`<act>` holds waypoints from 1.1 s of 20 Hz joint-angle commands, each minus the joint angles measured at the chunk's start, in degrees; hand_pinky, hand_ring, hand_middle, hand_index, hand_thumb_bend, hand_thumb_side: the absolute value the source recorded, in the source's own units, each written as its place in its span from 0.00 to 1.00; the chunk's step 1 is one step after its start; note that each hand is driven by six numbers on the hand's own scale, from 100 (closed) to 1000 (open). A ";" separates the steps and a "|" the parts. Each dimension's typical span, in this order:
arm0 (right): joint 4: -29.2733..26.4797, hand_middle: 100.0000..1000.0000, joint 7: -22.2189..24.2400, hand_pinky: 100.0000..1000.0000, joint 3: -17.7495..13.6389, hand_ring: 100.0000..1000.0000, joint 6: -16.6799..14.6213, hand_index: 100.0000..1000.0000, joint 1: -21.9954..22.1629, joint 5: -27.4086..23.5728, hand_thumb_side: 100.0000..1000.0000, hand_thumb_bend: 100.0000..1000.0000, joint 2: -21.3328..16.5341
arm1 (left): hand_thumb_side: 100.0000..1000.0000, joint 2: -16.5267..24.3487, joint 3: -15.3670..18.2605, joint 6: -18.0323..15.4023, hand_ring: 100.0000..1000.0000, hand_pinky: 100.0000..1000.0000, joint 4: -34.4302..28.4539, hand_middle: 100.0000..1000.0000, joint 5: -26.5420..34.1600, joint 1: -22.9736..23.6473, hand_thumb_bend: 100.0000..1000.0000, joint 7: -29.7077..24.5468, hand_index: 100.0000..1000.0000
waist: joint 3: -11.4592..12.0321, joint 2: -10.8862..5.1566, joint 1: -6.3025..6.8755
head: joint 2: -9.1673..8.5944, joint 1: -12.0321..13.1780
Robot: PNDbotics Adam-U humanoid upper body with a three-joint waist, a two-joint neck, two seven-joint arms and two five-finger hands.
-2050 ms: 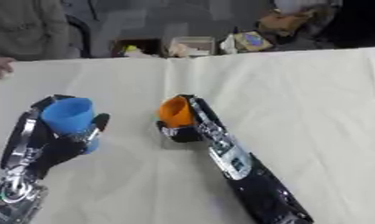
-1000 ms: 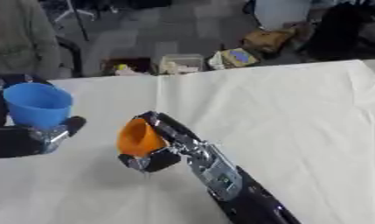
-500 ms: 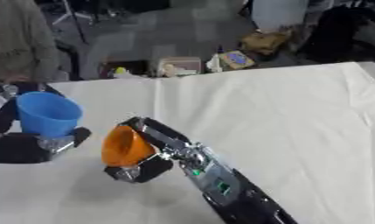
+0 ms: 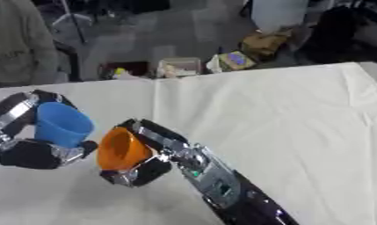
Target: Pour the contents of one cup into another cup.
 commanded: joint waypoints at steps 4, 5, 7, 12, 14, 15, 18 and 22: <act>-0.96 0.24 0.12 0.29 -0.06 0.33 -0.10 0.54 -1.17 -0.45 0.00 0.16 -0.10 | 0.00 0.01 0.40 0.41 0.11 0.13 0.06 0.08 -4.83 -2.42 0.36 -4.09 0.33 | 0.19 -1.15 0.07 | -0.57 -0.02; -0.94 0.24 0.12 0.29 -0.05 0.33 -0.09 0.54 -1.17 -0.49 0.00 0.15 -0.08 | 0.00 -0.10 0.37 0.46 0.11 0.13 0.14 0.08 -5.47 -2.62 0.36 -4.56 0.33 | 0.22 -1.16 0.08 | -0.56 -0.04; -0.91 0.24 0.12 0.29 -0.05 0.33 -0.06 0.54 -1.19 -0.56 0.00 0.15 -0.05 | 0.00 -0.31 0.31 0.57 0.11 0.13 0.30 0.08 -7.03 -3.06 0.35 -5.59 0.34 | 0.27 -1.18 0.08 | -0.59 -0.09; -0.75 0.27 0.07 0.29 -0.04 0.33 0.00 0.54 -1.14 -0.57 0.00 0.15 -0.02 | 0.00 -0.73 -0.06 0.74 0.11 0.12 1.11 0.09 -11.22 -4.23 0.35 -9.08 0.34 | 0.31 -1.27 0.11 | -0.67 -0.21; -0.58 0.27 0.03 0.29 -0.08 0.33 0.09 0.54 -1.07 -0.58 0.00 0.15 0.00 | 0.00 -0.73 -0.28 0.66 0.11 0.13 1.29 0.09 -12.77 -4.79 0.35 -10.80 0.35 | 0.36 -1.31 0.19 | -0.69 -0.27; -0.46 0.28 -0.01 0.29 -0.09 0.33 0.13 0.54 -1.03 -0.63 0.00 0.15 0.02 | 0.00 -0.72 -0.36 0.58 0.12 0.13 1.32 0.10 -13.54 -5.09 0.34 -11.73 0.35 | 0.39 -1.33 0.23 | -0.70 -0.29; -0.35 0.28 0.01 0.29 -0.02 0.33 0.16 0.54 -1.01 -0.79 0.00 0.15 0.12 | 0.00 -0.69 -0.53 0.31 0.12 0.13 1.53 0.10 -16.03 -6.05 0.34 -14.65 0.36 | 0.47 -1.41 0.36 | -0.67 -0.38; -0.44 0.28 0.11 0.29 0.09 0.33 0.21 0.54 -0.99 -0.93 0.00 0.15 0.17 | 0.00 -0.92 -0.86 -0.07 0.12 0.14 2.21 0.11 -19.56 -7.31 0.33 -18.48 0.37 | 0.50 -1.52 0.47 | -0.67 -0.43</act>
